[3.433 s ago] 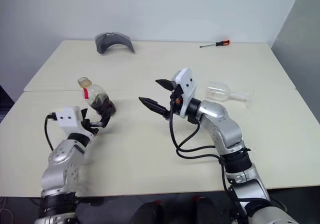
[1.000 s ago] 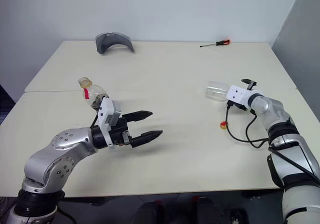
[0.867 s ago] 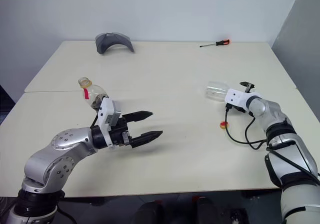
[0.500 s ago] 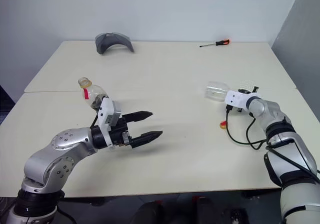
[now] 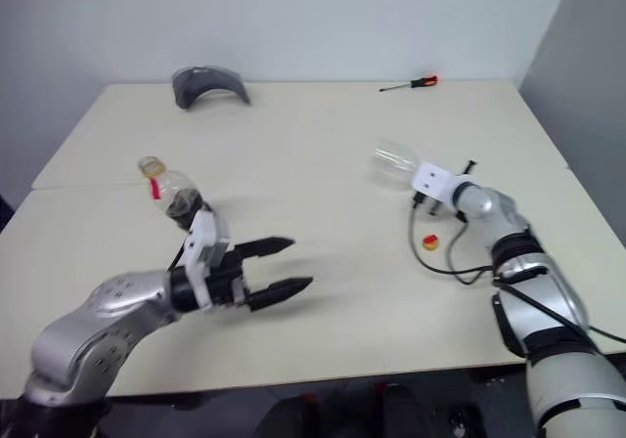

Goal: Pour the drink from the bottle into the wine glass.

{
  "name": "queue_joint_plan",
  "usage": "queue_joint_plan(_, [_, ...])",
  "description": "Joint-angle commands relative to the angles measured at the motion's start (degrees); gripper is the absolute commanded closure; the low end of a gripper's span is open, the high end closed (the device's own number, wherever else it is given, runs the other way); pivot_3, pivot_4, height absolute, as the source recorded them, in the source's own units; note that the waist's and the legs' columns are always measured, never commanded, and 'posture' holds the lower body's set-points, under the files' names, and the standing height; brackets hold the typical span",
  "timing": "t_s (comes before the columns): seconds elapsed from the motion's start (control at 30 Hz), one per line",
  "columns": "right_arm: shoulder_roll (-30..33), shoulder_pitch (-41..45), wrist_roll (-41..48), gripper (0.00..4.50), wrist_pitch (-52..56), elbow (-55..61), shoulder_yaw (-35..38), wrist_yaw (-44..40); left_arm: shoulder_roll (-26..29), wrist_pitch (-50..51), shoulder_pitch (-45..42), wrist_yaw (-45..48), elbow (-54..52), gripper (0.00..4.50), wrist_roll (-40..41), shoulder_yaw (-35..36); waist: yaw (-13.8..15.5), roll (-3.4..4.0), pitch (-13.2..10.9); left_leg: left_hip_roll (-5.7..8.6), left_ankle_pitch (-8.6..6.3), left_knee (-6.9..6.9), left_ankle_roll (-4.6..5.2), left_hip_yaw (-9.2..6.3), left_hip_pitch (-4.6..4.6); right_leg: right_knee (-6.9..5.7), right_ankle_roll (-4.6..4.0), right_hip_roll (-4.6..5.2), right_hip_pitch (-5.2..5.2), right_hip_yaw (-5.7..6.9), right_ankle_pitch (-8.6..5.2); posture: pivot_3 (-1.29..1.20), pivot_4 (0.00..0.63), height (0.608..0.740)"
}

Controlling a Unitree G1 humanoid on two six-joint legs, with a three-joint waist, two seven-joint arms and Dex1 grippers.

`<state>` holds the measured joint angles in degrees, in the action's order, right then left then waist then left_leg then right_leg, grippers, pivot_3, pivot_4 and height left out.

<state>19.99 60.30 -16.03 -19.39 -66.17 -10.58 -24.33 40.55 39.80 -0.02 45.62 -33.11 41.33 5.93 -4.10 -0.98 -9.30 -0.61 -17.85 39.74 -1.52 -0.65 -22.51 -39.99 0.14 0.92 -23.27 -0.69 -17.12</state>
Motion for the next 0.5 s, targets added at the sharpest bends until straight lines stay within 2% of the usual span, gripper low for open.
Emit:
queue_joint_plan(0.03, [-9.9, 3.3, 17.4, 4.37, 5.9, 7.0, 10.7, -9.0, -0.5, 0.3, 6.6, -1.9, -5.9, 0.00, 3.3, 5.0, -0.6, 0.01, 0.0, -0.03, 0.00, -0.08, 0.00, -0.04, 0.05, 0.01, -0.01, -0.02, 0.00, 0.01, -0.01, 0.00, 0.150, 0.740])
queue_joint_plan(0.13, [-16.8, 3.5, 22.9, 4.37, 10.8, 9.1, 13.4, -12.0, -3.1, -0.5, 12.8, -6.8, -10.5, 0.00, 4.6, 8.8, 0.4, 0.05, 0.0, -0.04, -0.02, -0.13, 0.01, -0.13, -0.04, 0.00, -0.02, 0.04, -0.01, 0.23, -0.01, 0.00, 0.150, 0.740])
queue_joint_plan(0.23, [-21.8, 3.1, 22.7, 4.37, 9.6, 10.1, 12.1, -11.8, -6.8, -0.7, 18.2, -13.4, -14.9, 0.00, 6.3, 13.0, 1.6, 0.05, 0.0, 0.11, -0.08, -0.09, 0.03, -0.14, -0.07, 0.04, 0.00, 0.24, 0.03, 0.28, 0.00, 0.00, 0.150, 0.740])
queue_joint_plan(0.37, [-27.4, 2.2, 23.5, 4.37, 7.1, 7.9, 12.4, -10.6, -13.4, -4.2, 27.1, -21.1, -20.4, 0.00, 3.0, 16.3, 2.4, 0.02, 0.0, 0.14, -0.18, -0.04, 0.20, -0.16, -0.04, 0.03, 0.04, 0.25, 0.06, 0.29, 0.03, 0.00, 0.150, 0.740])
queue_joint_plan(0.5, [-30.6, 1.2, 22.7, 4.37, 3.9, 3.6, 12.9, -7.1, -17.1, -7.7, 34.0, -24.0, -23.5, 0.00, -1.9, 14.8, 2.7, -0.05, 0.0, 0.16, -0.17, -0.03, 0.20, -0.21, -0.06, 0.05, 0.03, 0.25, 0.07, 0.35, 0.03, 0.00, 0.150, 0.740])
